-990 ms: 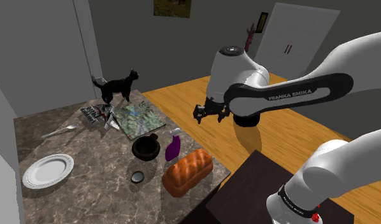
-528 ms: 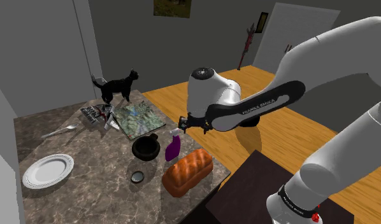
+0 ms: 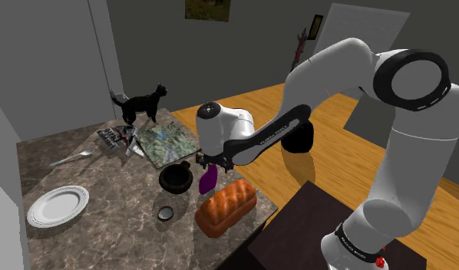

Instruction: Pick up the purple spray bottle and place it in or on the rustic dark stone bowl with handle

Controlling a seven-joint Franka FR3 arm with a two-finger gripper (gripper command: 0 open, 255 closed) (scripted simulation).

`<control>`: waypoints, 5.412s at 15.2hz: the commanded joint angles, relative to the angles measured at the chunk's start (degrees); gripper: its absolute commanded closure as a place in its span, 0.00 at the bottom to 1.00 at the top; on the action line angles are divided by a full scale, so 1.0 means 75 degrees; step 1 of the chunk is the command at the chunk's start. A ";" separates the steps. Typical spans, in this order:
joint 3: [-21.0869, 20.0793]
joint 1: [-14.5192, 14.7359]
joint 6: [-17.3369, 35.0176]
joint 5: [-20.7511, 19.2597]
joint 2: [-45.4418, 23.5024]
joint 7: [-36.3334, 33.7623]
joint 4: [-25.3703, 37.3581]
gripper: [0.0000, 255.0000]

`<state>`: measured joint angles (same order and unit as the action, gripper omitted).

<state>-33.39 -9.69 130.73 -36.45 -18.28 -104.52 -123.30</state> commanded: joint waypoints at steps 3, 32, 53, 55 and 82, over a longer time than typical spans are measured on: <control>0.0500 0.0626 -0.0230 -0.0673 -0.1334 -0.1224 0.1038 0.00; 0.1481 0.1465 -0.0219 -0.1333 -0.3767 -0.2419 0.3113 1.00; 0.0899 0.1061 -0.1084 -0.0555 -0.2363 -0.1753 0.2723 1.00; 0.0839 0.1022 -0.1191 -0.0463 -0.2220 -0.1672 0.2712 1.00; 0.1276 0.3657 -0.4898 -0.0326 -0.6442 -0.0148 1.1173 1.00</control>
<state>-24.17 16.76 94.90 -38.85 -64.50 -106.30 -42.95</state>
